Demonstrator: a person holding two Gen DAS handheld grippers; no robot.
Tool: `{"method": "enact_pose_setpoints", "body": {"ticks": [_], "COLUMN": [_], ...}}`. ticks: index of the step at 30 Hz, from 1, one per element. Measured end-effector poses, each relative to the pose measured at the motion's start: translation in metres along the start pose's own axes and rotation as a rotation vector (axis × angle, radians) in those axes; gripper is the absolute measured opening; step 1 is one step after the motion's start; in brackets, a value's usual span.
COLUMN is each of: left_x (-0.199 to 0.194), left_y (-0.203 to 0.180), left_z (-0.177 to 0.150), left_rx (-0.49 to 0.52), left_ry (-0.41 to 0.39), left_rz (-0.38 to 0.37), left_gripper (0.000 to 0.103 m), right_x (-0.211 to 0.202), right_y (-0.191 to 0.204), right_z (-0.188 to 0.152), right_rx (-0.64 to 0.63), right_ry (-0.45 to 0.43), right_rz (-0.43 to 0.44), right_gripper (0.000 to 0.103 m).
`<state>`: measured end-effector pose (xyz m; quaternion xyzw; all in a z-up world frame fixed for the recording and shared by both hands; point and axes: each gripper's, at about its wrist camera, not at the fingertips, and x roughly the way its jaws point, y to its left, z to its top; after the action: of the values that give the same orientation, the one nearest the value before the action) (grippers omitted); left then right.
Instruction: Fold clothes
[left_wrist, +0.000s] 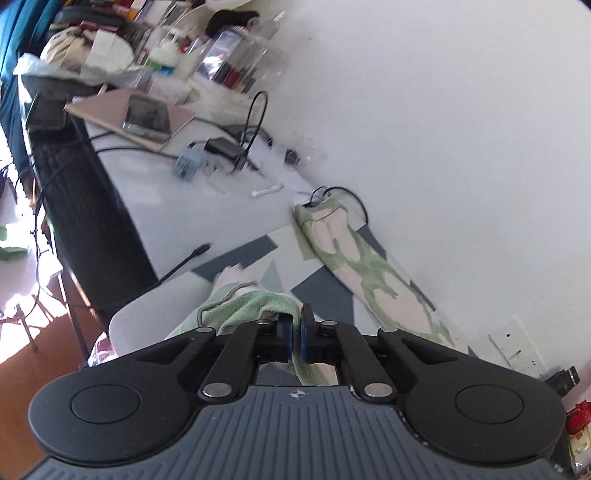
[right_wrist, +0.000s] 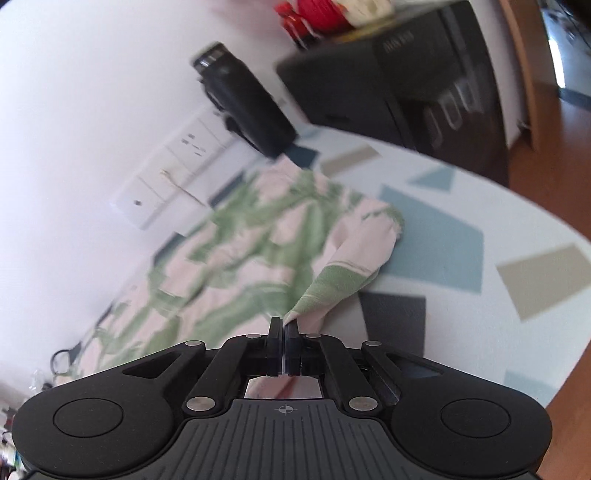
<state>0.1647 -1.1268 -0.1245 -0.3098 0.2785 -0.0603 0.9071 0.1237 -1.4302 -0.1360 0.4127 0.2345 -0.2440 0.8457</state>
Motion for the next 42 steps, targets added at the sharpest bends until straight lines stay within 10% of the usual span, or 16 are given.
{"method": "enact_pose_setpoints", "body": {"ticks": [22, 32, 42], "left_x": [-0.171, -0.137, -0.024], "left_y": [-0.060, -0.088, -0.128], "left_z": [-0.024, -0.002, 0.051], "left_rx": [0.090, 0.041, -0.009], "left_ry": [-0.286, -0.261, -0.244], "left_rz": [-0.104, -0.149, -0.139], "left_gripper": [0.004, 0.004, 0.004], "right_x": [-0.145, -0.138, -0.077], "right_y": [-0.087, -0.082, -0.018], "right_z": [0.001, 0.008, 0.057], "right_rx": [0.167, 0.117, 0.025], "right_ry": [-0.154, -0.137, -0.164], "right_rz": [0.175, 0.162, 0.168], "right_gripper": [0.001, 0.001, 0.001]}}
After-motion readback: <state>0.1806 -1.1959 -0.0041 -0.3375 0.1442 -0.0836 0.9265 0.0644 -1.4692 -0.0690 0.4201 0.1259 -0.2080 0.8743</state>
